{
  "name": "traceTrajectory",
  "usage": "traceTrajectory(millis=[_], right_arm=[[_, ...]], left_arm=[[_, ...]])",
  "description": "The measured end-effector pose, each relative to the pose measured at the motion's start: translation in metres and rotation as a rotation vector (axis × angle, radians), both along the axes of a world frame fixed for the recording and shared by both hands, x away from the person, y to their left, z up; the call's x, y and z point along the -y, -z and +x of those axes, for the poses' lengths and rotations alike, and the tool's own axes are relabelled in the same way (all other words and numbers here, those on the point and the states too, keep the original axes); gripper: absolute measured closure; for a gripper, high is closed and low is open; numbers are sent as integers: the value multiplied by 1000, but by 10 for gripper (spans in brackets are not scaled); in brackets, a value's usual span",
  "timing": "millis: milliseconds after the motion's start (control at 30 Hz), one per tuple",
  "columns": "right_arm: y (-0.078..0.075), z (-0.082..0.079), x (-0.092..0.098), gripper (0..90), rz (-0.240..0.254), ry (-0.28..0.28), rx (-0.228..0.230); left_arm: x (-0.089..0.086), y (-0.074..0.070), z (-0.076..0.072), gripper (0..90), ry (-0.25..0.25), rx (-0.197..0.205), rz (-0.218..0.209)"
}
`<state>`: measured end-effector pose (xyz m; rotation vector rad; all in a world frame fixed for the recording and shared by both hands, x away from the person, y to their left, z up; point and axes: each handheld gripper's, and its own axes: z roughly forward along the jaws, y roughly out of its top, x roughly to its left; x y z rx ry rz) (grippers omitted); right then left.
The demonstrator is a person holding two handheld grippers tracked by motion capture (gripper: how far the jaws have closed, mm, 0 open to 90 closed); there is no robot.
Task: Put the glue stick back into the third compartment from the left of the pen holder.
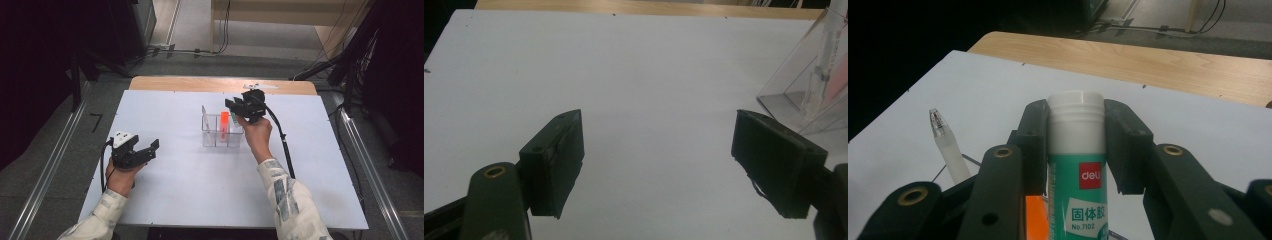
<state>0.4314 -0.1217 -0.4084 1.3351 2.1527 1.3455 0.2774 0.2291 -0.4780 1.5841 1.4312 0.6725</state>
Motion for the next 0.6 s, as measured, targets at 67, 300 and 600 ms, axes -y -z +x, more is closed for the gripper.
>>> traceTrajectory(millis=[67,300,600], right_arm=[[0,0,0,620,0,0,1],[0,-1,0,620,3,-3,1],[0,-1,1,618,7,-1,2]], left_arm=[[0,0,0,214,0,0,1],[0,0,0,214,0,0,0],[0,0,0,214,0,0,1]])
